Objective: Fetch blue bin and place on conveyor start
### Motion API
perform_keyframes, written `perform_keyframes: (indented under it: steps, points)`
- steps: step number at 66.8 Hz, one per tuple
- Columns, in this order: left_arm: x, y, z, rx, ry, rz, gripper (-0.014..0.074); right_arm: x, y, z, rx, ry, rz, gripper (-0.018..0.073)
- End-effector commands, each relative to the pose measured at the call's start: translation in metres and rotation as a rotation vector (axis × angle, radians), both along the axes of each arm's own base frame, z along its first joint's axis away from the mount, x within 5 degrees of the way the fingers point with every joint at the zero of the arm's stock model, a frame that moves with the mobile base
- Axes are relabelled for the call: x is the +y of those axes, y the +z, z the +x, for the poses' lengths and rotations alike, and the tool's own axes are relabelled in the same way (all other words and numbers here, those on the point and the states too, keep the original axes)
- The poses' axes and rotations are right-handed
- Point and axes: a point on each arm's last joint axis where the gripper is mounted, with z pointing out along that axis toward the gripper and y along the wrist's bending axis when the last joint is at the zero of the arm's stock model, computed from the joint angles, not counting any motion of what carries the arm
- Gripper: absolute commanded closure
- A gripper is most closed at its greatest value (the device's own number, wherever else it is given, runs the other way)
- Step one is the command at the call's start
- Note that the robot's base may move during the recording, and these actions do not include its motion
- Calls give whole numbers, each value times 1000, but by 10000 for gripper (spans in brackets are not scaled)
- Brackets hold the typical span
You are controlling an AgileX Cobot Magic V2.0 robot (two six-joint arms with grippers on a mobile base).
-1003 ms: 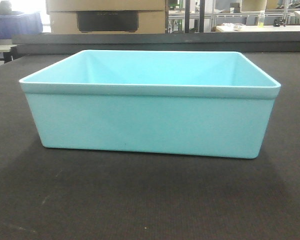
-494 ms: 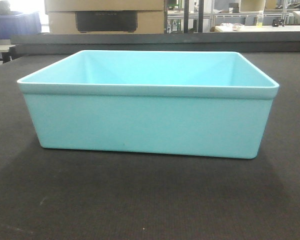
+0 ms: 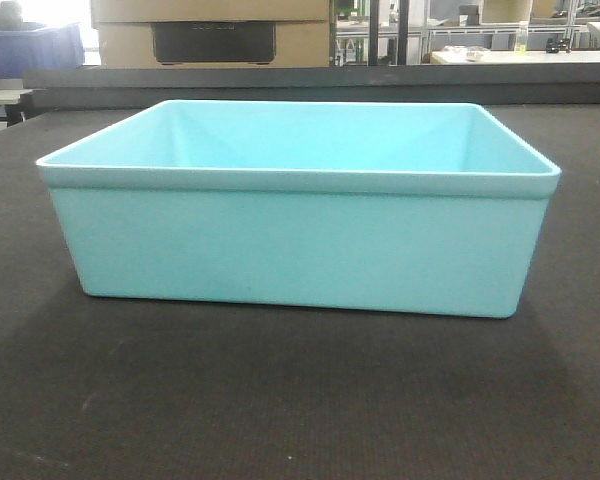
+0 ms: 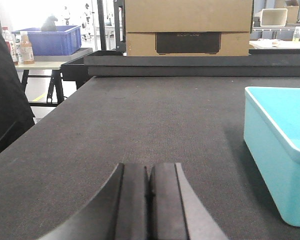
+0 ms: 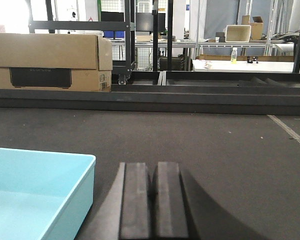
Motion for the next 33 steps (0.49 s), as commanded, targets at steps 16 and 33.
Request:
perform_keyframes:
  steps: [16,33]
  points:
    - [0,3,-1,-37,4,0,707,0,3,-1,-39,1,-15,721]
    - [0,3,-1,-37,4,0,707,1,-15,8,-49,-43,-29,721]
